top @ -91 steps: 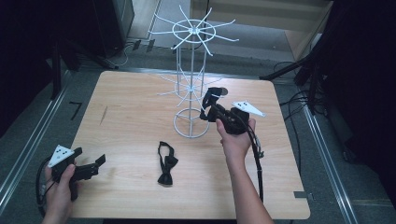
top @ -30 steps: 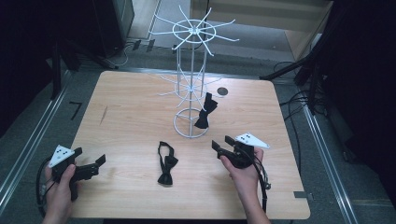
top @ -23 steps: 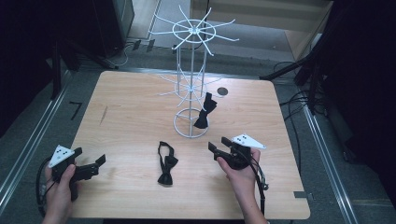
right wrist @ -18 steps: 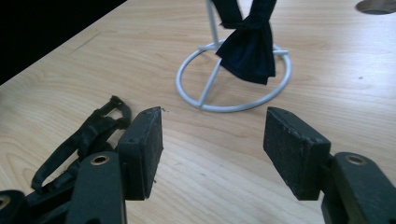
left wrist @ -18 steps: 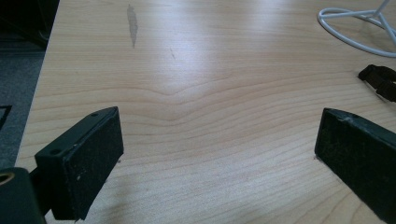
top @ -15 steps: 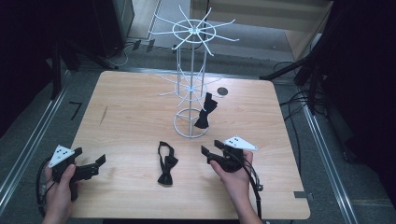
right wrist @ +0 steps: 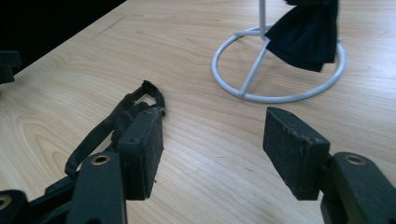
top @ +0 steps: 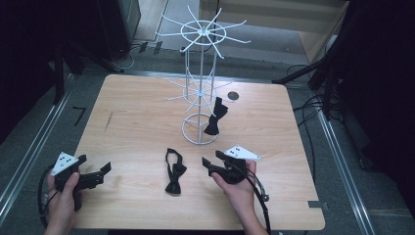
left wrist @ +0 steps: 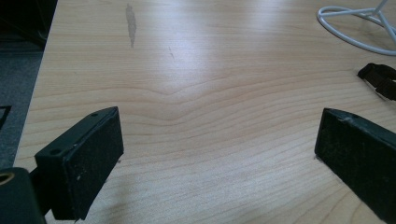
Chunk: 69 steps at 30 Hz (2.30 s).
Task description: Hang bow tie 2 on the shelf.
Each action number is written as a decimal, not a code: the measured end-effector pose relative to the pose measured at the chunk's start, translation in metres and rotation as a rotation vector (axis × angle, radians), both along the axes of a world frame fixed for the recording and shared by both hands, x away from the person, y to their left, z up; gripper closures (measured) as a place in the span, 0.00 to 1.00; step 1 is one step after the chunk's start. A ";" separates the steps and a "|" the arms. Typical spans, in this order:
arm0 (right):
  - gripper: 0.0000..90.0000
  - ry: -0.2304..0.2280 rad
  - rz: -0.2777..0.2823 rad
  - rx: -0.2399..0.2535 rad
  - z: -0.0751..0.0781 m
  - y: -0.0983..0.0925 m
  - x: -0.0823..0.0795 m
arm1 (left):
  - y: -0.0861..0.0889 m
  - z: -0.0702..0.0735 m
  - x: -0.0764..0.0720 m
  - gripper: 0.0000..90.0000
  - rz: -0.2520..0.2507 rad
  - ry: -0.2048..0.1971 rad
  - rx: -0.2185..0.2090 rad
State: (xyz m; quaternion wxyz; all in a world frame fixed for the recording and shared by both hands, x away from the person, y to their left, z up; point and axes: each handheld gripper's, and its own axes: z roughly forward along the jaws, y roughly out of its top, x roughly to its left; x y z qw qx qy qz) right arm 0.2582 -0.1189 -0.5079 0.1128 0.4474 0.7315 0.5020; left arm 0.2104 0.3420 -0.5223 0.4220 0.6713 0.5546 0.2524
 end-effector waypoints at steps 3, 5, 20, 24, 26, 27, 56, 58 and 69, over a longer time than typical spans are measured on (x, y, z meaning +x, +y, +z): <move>0.43 0.000 0.011 -0.001 -0.001 0.004 -0.001 | 0.000 0.000 0.000 0.02 -0.001 0.000 0.001; 0.43 0.002 0.015 0.000 -0.001 0.006 -0.002 | 0.000 0.000 0.000 0.02 -0.002 0.002 0.001; 0.43 0.020 0.076 0.004 -0.005 0.028 -0.009 | -0.001 0.000 0.000 0.02 -0.001 -0.003 -0.002; 0.43 0.029 0.101 -0.005 -0.008 0.037 -0.012 | -0.001 0.000 0.001 0.02 -0.002 -0.002 -0.002; 0.43 0.030 0.109 -0.008 -0.009 0.040 -0.013 | -0.001 0.000 0.001 0.02 -0.003 -0.002 -0.001; 0.43 0.033 0.116 -0.009 -0.010 0.043 -0.014 | -0.001 0.000 0.000 0.02 -0.002 -0.002 -0.002; 0.57 0.005 0.167 -0.242 -0.033 0.102 -0.031 | -0.002 0.000 0.000 0.02 -0.004 -0.003 0.003; 0.70 -0.003 0.158 -0.249 -0.033 0.099 -0.030 | -0.002 0.000 0.000 0.02 -0.004 -0.004 0.003; 0.88 0.011 0.153 -0.220 -0.033 0.077 -0.026 | -0.002 0.000 0.000 0.02 -0.008 -0.001 0.003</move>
